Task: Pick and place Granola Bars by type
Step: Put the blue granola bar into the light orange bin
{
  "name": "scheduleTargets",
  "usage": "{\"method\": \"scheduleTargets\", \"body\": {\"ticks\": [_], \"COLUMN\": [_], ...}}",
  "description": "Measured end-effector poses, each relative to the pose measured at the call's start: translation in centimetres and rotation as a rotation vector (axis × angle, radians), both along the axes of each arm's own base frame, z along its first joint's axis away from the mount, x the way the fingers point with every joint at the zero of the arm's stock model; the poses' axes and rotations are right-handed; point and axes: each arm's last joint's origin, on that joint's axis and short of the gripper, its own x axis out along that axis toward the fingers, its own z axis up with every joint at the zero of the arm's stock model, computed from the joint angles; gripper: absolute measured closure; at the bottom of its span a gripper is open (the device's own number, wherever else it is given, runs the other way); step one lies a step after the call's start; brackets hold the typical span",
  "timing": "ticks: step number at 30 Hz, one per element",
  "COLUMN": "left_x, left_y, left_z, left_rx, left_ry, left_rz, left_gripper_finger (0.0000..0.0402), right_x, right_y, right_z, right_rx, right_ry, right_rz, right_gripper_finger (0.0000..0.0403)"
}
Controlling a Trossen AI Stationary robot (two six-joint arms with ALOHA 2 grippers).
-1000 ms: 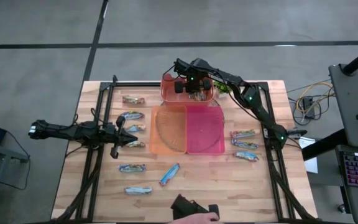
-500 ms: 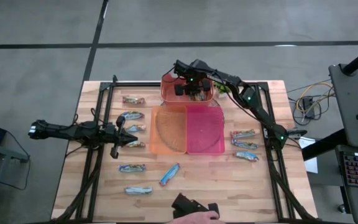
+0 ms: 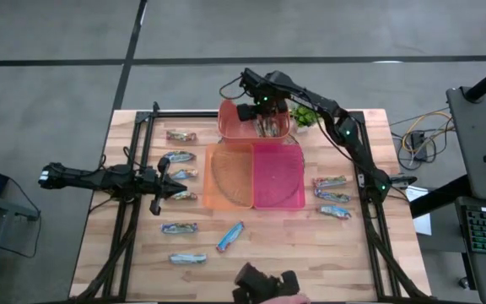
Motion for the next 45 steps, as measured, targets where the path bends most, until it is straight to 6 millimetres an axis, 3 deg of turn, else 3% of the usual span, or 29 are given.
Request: {"method": "scheduleTargets", "body": {"ticks": [5, 12, 19, 25, 29, 35, 45], "left_x": [0.0, 0.0, 0.0, 0.0, 0.0, 0.0, 0.0], "left_y": [0.0, 0.0, 0.0, 0.0, 0.0, 0.0, 0.0], "left_z": [0.0, 0.0, 0.0, 0.0, 0.0, 0.0, 0.0], "left_rx": [0.000, 0.000, 0.000, 0.000, 0.000, 0.000, 0.000], "left_ry": [0.000, 0.000, 0.001, 0.000, 0.000, 0.001, 0.000], "left_rz": [0.000, 0.000, 0.000, 0.000, 0.000, 0.000, 0.000], "left_gripper_finger": [0.0401, 0.0401, 0.0401, 0.0401, 0.0401, 0.0401, 0.0401], "right_x": [-0.1, 0.6, 1.9, 1.1, -0.4, -4.4, -10.4], "right_y": [1.9, 7.2, 13.0, 17.0, 19.9, 23.7, 28.2], "right_z": [4.0, 7.7, 8.2, 7.9, 7.8, 8.3, 7.7], "right_rx": [-0.099, -0.184, -0.183, -0.165, -0.156, -0.134, -0.047], "right_ry": [-0.068, -0.104, -0.108, -0.091, -0.088, -0.091, -0.077], "right_rz": [0.172, 0.448, 0.666, 0.766, 0.827, 0.863, 0.880], "right_gripper_finger": [0.0223, 0.0224, 0.0218, 0.0218, 0.0218, 0.0212, 0.0136]}}
